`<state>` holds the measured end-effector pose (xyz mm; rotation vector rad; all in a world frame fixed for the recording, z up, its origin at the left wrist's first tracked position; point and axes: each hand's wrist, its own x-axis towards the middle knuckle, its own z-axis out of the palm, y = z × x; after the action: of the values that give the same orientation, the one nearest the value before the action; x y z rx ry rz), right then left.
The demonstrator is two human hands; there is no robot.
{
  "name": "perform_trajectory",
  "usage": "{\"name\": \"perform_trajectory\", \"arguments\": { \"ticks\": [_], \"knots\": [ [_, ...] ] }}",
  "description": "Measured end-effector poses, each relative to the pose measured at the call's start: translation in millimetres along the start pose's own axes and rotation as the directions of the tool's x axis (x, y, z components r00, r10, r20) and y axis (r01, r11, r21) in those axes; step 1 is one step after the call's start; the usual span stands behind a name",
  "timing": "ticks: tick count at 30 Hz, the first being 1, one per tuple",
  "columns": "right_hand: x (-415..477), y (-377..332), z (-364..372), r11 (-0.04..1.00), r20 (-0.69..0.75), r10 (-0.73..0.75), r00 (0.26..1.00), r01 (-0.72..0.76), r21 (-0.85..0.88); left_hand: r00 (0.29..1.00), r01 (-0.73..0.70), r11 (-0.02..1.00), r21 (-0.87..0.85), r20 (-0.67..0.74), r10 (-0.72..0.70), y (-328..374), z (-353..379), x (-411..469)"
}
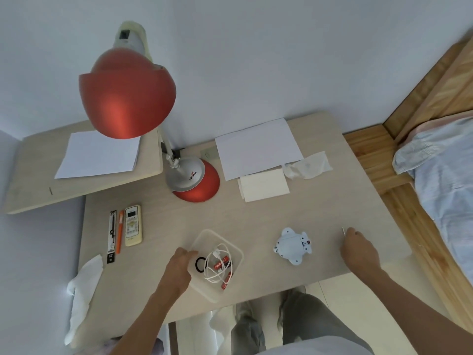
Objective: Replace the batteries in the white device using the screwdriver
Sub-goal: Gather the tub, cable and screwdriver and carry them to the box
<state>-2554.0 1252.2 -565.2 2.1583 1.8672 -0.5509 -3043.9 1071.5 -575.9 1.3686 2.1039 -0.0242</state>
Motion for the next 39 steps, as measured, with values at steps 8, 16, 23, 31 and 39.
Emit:
{"name": "perform_trajectory", "arguments": {
  "ticks": [8,16,23,31,39],
  "knots": [
    [-57.8,-53.4,-13.6,0.935,-0.064,0.066,0.996,-0.039,0.353,0.990,0.125,0.976,-0.179,0.080,-0.112,-8.4,-12.7,-13.4],
    [-133.6,-115.8,-52.6,0.697,0.005,0.107,0.994,-0.079,0.713,0.984,0.181,0.749,-0.638,0.113,-0.141,7.7,-41.0,-38.8],
    [-173.4,-146.7,-85.7,0.524,0.017,-0.074,0.997,0.025,0.851,0.989,0.135,0.575,-0.807,0.148,-0.025,58.6,-80.1,-70.8],
    [-218.5,-126.1,-185.4,0.170,-0.027,-0.171,0.985,0.056,0.984,0.972,-0.135,0.542,-0.829,-0.004,0.236,173.9,-141.7,-113.3],
    [-242.1,4.0,-264.5,-0.005,-0.094,-0.035,0.995,0.094,0.996,0.883,-0.269,0.555,-0.787,0.029,0.469,328.7,-139.9,-158.9]
  ]
}}
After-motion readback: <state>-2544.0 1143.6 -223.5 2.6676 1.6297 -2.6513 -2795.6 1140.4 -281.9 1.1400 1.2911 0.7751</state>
